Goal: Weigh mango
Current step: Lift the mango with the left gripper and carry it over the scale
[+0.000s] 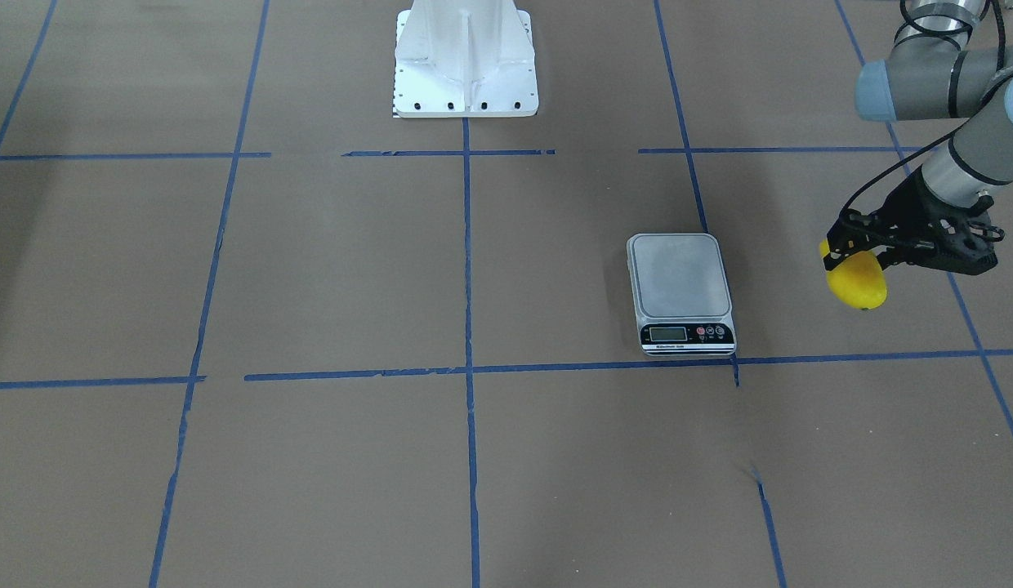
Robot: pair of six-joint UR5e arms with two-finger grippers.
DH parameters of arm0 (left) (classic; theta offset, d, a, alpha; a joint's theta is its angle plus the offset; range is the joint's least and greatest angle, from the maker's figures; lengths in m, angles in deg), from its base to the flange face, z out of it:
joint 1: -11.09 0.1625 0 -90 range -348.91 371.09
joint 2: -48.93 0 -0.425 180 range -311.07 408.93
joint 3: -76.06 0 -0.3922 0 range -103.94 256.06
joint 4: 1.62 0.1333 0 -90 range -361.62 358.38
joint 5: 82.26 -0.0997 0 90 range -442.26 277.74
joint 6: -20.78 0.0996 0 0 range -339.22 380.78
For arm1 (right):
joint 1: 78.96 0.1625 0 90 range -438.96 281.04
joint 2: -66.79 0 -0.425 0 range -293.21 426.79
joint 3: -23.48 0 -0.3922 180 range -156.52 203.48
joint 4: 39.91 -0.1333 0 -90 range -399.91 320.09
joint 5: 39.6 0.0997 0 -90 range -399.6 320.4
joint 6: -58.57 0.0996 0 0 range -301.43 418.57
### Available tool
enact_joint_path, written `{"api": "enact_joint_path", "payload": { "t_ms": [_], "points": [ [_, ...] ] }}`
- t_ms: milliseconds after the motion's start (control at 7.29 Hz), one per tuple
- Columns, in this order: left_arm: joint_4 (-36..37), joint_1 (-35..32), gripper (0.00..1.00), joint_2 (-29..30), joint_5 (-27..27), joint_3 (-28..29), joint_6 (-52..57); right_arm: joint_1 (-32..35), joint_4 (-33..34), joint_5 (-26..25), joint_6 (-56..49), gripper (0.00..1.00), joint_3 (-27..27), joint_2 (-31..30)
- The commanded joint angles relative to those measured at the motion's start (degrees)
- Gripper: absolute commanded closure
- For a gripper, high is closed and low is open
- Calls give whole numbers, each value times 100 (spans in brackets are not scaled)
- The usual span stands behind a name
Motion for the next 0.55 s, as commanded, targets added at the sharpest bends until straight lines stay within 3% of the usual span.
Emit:
{"api": "enact_joint_path", "payload": {
  "t_ms": [0, 137, 412],
  "points": [
    [137, 768, 100, 588, -71, -21, -1192, 0, 0, 0, 0, 0, 0, 0],
    [155, 1113, 100, 965, -402, 136, -1667, 0, 0, 0, 0, 0, 0, 0],
    [172, 1326, 100, 1152, -440, 182, -1908, 0, 0, 0, 0, 0, 0, 0]
  ]
}}
